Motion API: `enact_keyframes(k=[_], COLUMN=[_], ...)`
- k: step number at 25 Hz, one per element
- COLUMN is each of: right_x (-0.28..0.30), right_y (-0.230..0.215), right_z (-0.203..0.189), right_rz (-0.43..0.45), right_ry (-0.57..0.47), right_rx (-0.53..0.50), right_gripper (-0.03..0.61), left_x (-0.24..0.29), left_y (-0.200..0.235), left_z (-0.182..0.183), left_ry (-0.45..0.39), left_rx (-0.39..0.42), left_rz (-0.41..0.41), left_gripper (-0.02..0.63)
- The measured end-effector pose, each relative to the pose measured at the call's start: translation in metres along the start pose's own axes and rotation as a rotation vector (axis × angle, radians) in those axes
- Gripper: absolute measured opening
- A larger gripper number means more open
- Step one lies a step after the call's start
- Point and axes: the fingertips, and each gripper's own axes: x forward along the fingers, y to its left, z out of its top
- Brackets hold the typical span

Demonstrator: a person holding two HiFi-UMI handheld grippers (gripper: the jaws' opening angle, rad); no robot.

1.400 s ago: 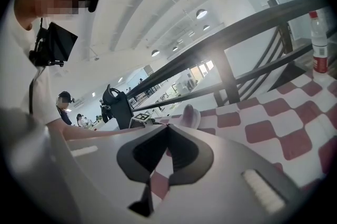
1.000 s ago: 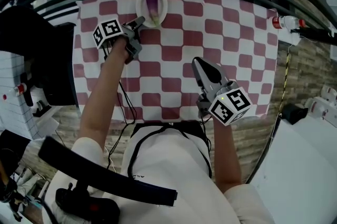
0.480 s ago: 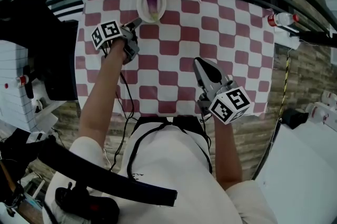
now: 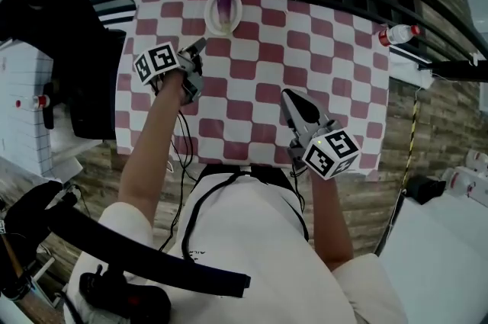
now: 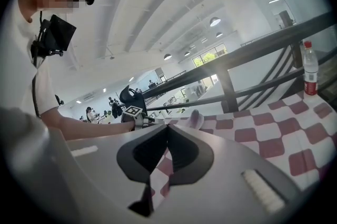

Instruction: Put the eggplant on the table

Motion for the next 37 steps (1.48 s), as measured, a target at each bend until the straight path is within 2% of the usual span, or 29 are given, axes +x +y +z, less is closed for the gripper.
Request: enact_keyframes(k=[12, 16, 24, 27, 32, 37], right_x=[-0.043, -0.054, -0.064, -0.066, -0.065, -0.064], right_y=[0.010, 0.010, 0.008, 0.008, 0.008, 0.013], right_z=[0.014, 0.021, 0.028, 0.032, 0.034, 0.039], right_rz=[0.067, 0.083, 0.117, 0.124, 0.140, 0.149], right_ry=[-0.013, -0.033, -0.031, -0.027, -0.020, -0.026], right_rx=[-0.045, -0.045, -0.073, -0.082, -0.103, -0.119], right_gripper=[0.006, 0.006, 0.006, 0.006, 0.006, 0.006], left_x=[-0.066, -0.087, -0.115, -0.122, -0.123, -0.122], left_y=[-0.081, -0.106, -0.142, -0.150, -0.157, -0.159], left_z=[-0.039, -0.045, -0.060, -0.072, -0.094, -0.104], left_ry=[-0.077, -0.129, -0.194, -0.198, -0.180, -0.158], left_rx=[0.120, 0.119, 0.200, 0.229, 0.328, 0.342], left_rz=[-0.057, -0.095, -0.105, -0.105, -0.100, -0.113], left_gripper=[0.008, 0.008, 0.008, 0.008, 0.006, 0.006])
